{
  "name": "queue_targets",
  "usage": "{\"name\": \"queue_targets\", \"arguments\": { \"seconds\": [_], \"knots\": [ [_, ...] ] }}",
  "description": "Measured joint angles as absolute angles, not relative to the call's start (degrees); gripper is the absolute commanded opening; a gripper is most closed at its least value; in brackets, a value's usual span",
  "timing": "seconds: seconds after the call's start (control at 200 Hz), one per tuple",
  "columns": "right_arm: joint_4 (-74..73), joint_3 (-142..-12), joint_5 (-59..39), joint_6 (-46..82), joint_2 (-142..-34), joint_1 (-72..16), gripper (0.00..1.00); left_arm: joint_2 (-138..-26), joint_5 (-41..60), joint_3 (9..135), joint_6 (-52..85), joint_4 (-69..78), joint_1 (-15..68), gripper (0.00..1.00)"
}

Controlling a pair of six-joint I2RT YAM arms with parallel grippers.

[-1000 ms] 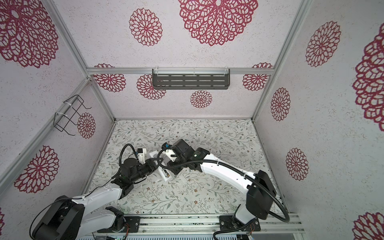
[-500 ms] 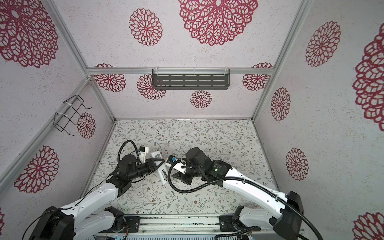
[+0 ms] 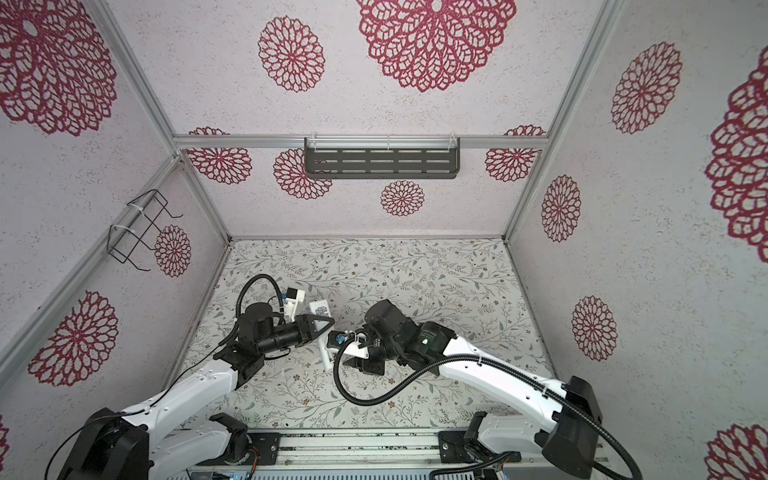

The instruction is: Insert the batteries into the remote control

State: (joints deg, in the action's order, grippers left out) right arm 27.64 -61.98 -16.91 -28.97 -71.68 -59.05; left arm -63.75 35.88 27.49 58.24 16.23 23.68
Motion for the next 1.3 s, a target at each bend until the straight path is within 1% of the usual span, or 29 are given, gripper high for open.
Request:
{"name": "queue_targets", "arguments": {
  "seconds": [0.26,0.535,0.765,1.296],
  "knots": [
    [28.3,-62.9,-16.2,-31.9,-74.6,-61.2,0.30,-63.7,37.0,27.5,57.7,15.0,23.7,0.01],
    [28.3,-63.5,-14.8,-32.6,-76.1,-61.9,0.26,-63.7,37.4,27.5,57.2,14.9,23.7,0.00],
    [28.1,-64.0,-14.7,-33.0,-77.7,-62.0,0.24,-63.7,37.9,27.5,57.1,14.7,23.7,0.00],
    [28.2,-65.5,-14.5,-33.4,-80.2,-62.1,0.24,-63.7,38.1,27.5,57.0,14.6,23.7,0.00]
  ]
}}
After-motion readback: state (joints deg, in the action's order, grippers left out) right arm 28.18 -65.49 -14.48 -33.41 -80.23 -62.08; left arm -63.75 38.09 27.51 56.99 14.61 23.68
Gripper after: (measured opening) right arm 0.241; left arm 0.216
